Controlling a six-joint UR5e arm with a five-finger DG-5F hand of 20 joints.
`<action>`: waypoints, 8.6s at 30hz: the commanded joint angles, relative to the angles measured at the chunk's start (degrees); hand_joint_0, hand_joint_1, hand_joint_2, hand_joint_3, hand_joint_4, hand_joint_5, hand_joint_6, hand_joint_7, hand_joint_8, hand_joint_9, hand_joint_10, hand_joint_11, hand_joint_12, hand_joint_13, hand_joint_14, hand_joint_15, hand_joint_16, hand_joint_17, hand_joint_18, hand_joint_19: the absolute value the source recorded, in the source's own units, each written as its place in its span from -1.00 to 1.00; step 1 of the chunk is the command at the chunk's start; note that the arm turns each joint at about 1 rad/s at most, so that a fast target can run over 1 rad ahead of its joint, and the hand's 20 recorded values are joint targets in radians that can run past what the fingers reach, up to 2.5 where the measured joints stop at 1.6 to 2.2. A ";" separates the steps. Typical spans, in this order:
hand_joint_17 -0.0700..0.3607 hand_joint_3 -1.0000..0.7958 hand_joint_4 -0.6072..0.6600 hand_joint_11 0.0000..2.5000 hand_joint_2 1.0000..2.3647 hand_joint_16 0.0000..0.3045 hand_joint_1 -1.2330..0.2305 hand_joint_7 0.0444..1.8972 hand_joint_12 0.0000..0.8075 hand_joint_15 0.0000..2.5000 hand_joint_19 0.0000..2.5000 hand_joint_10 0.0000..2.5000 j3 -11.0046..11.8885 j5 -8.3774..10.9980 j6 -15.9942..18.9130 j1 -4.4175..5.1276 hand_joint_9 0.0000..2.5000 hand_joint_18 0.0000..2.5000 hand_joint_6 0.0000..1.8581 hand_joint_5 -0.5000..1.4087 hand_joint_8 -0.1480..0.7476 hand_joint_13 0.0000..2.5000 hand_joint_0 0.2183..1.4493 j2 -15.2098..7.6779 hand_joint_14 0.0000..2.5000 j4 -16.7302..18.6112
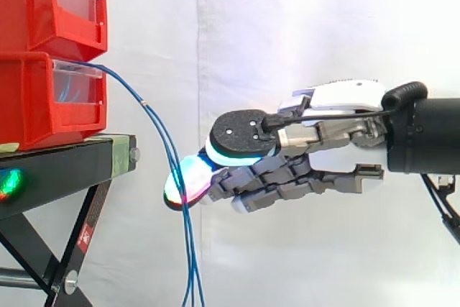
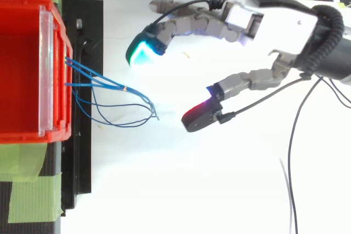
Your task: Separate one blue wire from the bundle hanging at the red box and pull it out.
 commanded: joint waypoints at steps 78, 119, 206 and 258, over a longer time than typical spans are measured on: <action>-0.12 -0.44 0.39 -0.68 -1.00 -0.65 -0.18 0.32 -0.10 -0.87 -0.72 -0.99 7.46 2.71 4.63 2.20 -0.57 -0.87 -0.46 -0.61 0.07 -0.81 -0.40 -4.16 -1.00 2.87; -0.13 -0.35 0.37 -0.63 -0.99 -0.66 -0.17 0.27 -0.10 -0.85 -0.70 -0.99 9.48 2.80 4.71 1.67 -0.51 -0.81 -0.37 -0.62 0.08 -0.77 -0.33 -4.16 -0.99 1.20; -0.11 -0.23 0.37 -0.62 -0.97 -0.65 -0.07 0.26 -0.07 -0.81 -0.67 -0.99 9.48 2.88 4.54 1.85 -0.47 -0.83 -0.46 -0.62 0.09 -0.73 -0.35 -4.16 -0.99 1.20; -0.13 0.05 0.34 -0.43 -0.96 -0.66 -0.30 0.16 -0.04 -0.75 -0.65 -0.99 9.48 2.88 7.00 2.29 -0.33 -0.67 -0.20 -0.64 0.17 -0.58 -0.34 -3.72 -0.99 -3.46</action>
